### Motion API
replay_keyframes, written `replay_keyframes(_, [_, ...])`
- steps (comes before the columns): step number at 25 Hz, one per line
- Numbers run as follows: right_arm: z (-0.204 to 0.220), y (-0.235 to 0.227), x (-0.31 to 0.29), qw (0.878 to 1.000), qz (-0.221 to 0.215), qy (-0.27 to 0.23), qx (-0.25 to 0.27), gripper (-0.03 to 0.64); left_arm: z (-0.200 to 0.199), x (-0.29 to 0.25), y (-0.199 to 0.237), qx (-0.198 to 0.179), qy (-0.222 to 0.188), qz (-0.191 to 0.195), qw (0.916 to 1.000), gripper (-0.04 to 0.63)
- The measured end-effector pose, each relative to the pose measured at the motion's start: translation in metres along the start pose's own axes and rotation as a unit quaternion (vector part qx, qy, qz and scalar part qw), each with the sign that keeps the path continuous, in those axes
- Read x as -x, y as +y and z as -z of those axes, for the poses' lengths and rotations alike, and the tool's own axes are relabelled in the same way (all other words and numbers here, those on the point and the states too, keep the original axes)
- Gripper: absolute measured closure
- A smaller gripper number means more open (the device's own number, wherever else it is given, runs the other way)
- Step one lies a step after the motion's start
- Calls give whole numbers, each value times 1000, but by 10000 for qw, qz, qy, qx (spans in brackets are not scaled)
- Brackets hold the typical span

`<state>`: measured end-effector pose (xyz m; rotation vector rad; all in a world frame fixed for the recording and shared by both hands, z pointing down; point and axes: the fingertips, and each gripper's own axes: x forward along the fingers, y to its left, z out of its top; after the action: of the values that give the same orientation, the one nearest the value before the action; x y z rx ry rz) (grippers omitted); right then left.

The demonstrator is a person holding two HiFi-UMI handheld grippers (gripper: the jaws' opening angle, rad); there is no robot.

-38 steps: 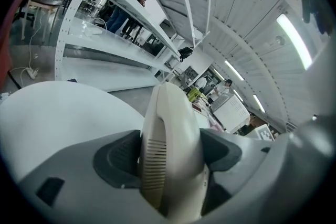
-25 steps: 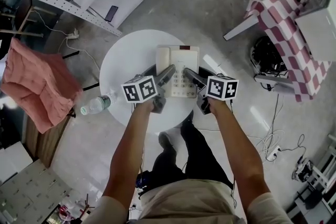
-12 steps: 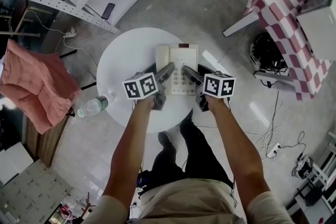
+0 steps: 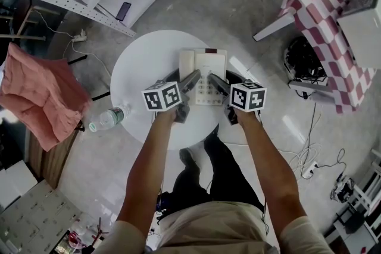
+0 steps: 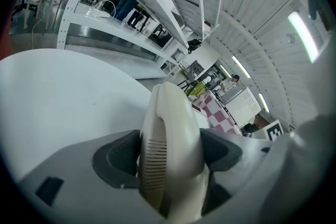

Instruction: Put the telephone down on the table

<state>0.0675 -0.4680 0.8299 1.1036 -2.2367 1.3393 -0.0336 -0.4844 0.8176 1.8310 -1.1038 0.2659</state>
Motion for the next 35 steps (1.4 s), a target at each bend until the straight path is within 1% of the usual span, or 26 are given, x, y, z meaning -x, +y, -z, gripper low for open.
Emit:
replay_keyframes(3, [-1, 2, 2, 9998, 98, 45, 177, 379, 1, 0, -1, -22, -64, 71, 10000, 253])
replay_keyframes(6, [-3, 2, 6, 9990, 227, 101, 383, 388, 0, 5, -6, -260, -84, 86, 9996, 253])
replay_keyframes(8, [-3, 2, 9, 9984, 327, 118, 451, 388, -2, 10, -7, -383, -83, 28, 9992, 253])
replay_keyframes(14, [-12, -7, 25, 9962, 760, 32, 423, 387, -16, 33, -1, -538, -213, -190, 9981, 253])
replay_keyframes(19, [-26, -3, 48, 9935, 1005, -141, 513, 394, -32, 65, -17, -719, -383, -162, 9965, 253])
replay_keyframes(21, [-32, 5, 58, 9918, 1100, -224, 614, 408, -40, 82, -26, -791, -479, -122, 9956, 253])
replay_keyframes(23, [-38, 14, 70, 9898, 1182, -323, 726, 438, -50, 100, -38, -876, -582, -65, 9944, 263])
replay_keyframes(25, [-43, 29, 84, 9886, 1194, -426, 812, 487, -58, 120, -52, -975, -691, 1, 9928, 308])
replay_keyframes(28, [-51, 57, 104, 9877, 1097, -611, 935, 608, -71, 150, -73, -1107, -904, 121, 9897, 396])
replay_keyframes(29, [-54, 67, 110, 9873, 1049, -676, 980, 626, -76, 160, -80, -1139, -976, 167, 9885, 421])
replay_keyframes(32, [-61, 99, 129, 9864, 874, -833, 1116, 626, -85, 191, -102, -1211, -1131, 301, 9857, 499])
replay_keyframes(35, [-65, 134, 154, 9846, 699, -968, 1273, 626, -87, 227, -126, -1296, -1222, 475, 9829, 548])
